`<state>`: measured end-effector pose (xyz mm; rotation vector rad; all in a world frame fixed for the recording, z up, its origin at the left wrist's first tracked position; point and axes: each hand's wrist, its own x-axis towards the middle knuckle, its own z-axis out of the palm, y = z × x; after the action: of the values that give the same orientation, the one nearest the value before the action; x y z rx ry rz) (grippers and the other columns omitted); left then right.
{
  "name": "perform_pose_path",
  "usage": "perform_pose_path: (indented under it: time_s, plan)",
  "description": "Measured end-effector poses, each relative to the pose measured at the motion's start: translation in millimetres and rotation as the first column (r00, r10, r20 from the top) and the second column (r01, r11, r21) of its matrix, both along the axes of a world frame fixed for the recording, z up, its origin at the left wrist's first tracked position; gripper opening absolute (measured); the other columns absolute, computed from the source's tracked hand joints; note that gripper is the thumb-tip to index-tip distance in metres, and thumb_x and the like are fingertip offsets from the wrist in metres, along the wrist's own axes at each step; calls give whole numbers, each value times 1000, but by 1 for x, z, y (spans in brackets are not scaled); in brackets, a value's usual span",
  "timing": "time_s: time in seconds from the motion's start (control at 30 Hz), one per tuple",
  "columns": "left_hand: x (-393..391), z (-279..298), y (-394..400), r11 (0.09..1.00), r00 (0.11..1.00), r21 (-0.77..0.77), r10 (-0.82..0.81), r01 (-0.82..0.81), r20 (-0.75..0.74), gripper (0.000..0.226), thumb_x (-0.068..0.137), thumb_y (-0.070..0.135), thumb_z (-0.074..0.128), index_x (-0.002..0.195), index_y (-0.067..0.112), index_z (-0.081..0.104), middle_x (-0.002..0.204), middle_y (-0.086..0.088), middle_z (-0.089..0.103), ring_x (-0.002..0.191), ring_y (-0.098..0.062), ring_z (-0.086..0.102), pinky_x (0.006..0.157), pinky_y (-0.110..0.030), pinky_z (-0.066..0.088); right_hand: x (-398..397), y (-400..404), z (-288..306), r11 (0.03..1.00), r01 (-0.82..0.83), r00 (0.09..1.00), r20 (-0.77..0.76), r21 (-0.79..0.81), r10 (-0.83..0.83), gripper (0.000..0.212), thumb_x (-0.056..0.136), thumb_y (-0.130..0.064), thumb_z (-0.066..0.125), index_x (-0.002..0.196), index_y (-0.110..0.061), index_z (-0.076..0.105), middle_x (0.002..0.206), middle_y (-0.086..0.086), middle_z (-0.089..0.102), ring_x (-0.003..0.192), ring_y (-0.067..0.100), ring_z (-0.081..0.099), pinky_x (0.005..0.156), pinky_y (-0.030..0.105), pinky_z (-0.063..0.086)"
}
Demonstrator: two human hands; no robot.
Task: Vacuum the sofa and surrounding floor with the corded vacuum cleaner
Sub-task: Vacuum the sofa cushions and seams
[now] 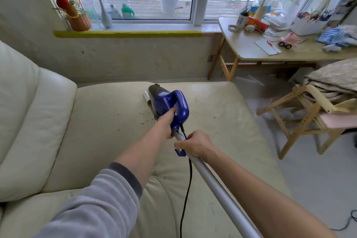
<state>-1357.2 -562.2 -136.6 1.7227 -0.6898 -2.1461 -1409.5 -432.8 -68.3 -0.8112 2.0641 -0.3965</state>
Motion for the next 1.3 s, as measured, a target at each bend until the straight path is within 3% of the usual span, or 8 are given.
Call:
perform_pose_path:
  time_s: [0.1, 0.23, 0.33, 0.47, 0.57, 0.73, 0.9, 1.3]
  plan:
    - [-14, 2, 8, 999, 999, 16, -35, 36, -10, 63, 67, 50, 77, 116, 14, 61, 88, -4, 70, 77, -19, 61, 73, -30, 51, -12, 8, 2, 1000, -5, 1000, 7, 9, 5, 24, 66, -29, 71, 76, -10, 62, 64, 1, 59, 54, 14, 54, 51, 23, 43]
    - [-23, 3, 19, 996, 996, 4, -86, 86, 21, 57, 72, 47, 77, 114, 13, 59, 94, -6, 71, 93, -22, 63, 91, -35, 50, -20, 15, 3, 996, -60, 998, -18, 68, 61, 27, 68, -32, 69, 82, -11, 60, 72, 3, 64, 62, 18, 60, 58, 27, 49]
    - [-23, 3, 26, 996, 995, -2, -93, 93, 45, 56, 75, 45, 76, 115, 11, 56, 93, -7, 68, 87, -21, 62, 87, -34, 50, -22, 19, 1, 990, -98, 993, -50, 100, 104, 26, 71, -32, 67, 87, -13, 61, 78, 3, 66, 67, 18, 64, 59, 27, 52]
    - [-20, 7, 38, 997, 996, -1, -72, 72, 55, 52, 77, 41, 76, 115, 11, 57, 91, -8, 67, 84, -22, 61, 87, -34, 51, -24, 28, 1, 986, -135, 987, -74, 102, 143, 16, 74, -26, 62, 84, -13, 59, 70, 0, 60, 58, 16, 56, 50, 22, 41]
    - [-18, 8, 47, 999, 999, 9, -38, 38, 36, 55, 75, 42, 78, 116, 11, 59, 92, -7, 69, 80, -21, 62, 75, -32, 52, -26, 34, -1, 983, -161, 983, -78, 90, 168, 12, 72, -22, 59, 82, -14, 59, 70, 0, 63, 61, 17, 58, 56, 24, 45]
    - [-10, 3, 49, 1000, 999, 2, 11, -11, 46, 59, 71, 41, 80, 117, 12, 60, 104, -8, 70, 91, -24, 64, 90, -36, 52, -23, 34, -1, 975, -212, 970, -108, 72, 219, 8, 75, -21, 60, 79, -14, 57, 67, -1, 59, 55, 14, 53, 49, 22, 40]
    - [-2, 7, 46, 998, 997, 1, -56, 56, 53, 55, 74, 39, 78, 116, 11, 58, 102, -8, 69, 89, -24, 63, 81, -34, 51, -10, 31, -3, 981, -177, 979, -84, 79, 183, 13, 74, -20, 60, 84, -12, 58, 77, 4, 65, 61, 17, 56, 54, 23, 44]
    - [67, 20, 33, 987, 986, -28, -159, 160, 47, 51, 78, 37, 74, 118, 10, 56, 108, -10, 68, 93, -24, 62, 91, -36, 50, 69, 21, 14, 992, -109, 986, -120, 63, 116, 14, 78, -18, 63, 75, -15, 49, 68, 1, 54, 56, 13, 52, 47, 22, 42]
